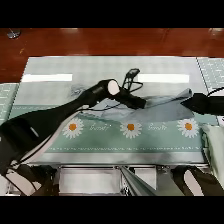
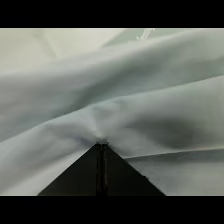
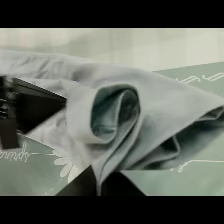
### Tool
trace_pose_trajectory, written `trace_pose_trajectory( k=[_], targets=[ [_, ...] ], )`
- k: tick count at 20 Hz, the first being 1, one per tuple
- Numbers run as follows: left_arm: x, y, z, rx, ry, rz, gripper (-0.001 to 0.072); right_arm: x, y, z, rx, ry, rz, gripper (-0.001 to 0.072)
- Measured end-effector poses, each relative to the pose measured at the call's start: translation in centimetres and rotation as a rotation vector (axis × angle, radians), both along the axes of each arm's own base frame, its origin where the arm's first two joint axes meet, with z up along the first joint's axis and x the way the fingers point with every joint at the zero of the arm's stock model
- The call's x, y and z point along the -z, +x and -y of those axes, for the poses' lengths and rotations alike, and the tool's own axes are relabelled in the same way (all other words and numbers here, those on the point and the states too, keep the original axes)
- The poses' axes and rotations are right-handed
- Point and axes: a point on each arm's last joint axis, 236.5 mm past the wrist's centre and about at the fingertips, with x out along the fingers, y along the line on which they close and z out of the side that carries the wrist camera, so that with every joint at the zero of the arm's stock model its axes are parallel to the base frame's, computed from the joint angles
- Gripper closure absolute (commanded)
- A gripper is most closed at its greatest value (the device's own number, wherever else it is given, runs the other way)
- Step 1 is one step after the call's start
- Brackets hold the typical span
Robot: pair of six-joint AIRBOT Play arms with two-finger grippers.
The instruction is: Fold the shirts.
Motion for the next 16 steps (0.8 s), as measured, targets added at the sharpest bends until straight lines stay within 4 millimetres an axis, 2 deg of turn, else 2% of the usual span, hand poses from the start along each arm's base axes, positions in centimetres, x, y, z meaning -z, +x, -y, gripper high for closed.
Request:
trace_pose_trajectory(
  k=[4,7,9,10,12,14,16],
  targets=[
    [1.7,-3.6,4.4,0.061,-0.002,-0.075,0.0687,-1.2,0.8,-1.1,-0.001,0.057,0.052,0.0686],
    [1.4,-5.2,6.7,0.083,-0.036,-0.129,0.0686,-1.8,1.1,-1.6,-0.009,0.083,0.073,0.0686],
    [0.2,-4.8,7.2,0.081,-0.070,-0.150,0.0686,-2.0,1.2,-1.9,-0.014,0.095,0.081,0.0687],
    [-0.5,-4.0,6.9,0.070,-0.081,-0.156,0.0686,-2.0,1.1,-2.1,-0.019,0.097,0.082,0.0687],
    [-2.7,-1.0,5.3,0.025,-0.114,-0.152,0.0686,-2.1,1.1,-2.8,-0.043,0.101,0.087,0.0687],
    [-5.3,2.9,2.0,-0.035,-0.137,-0.142,0.0686,-2.3,1.1,-3.8,-0.071,0.106,0.098,0.0687],
    [-8.7,7.4,-2.9,-0.116,-0.162,-0.108,0.0686,-2.6,1.3,-5.2,-0.096,0.116,0.112,0.0687]
  ],
)
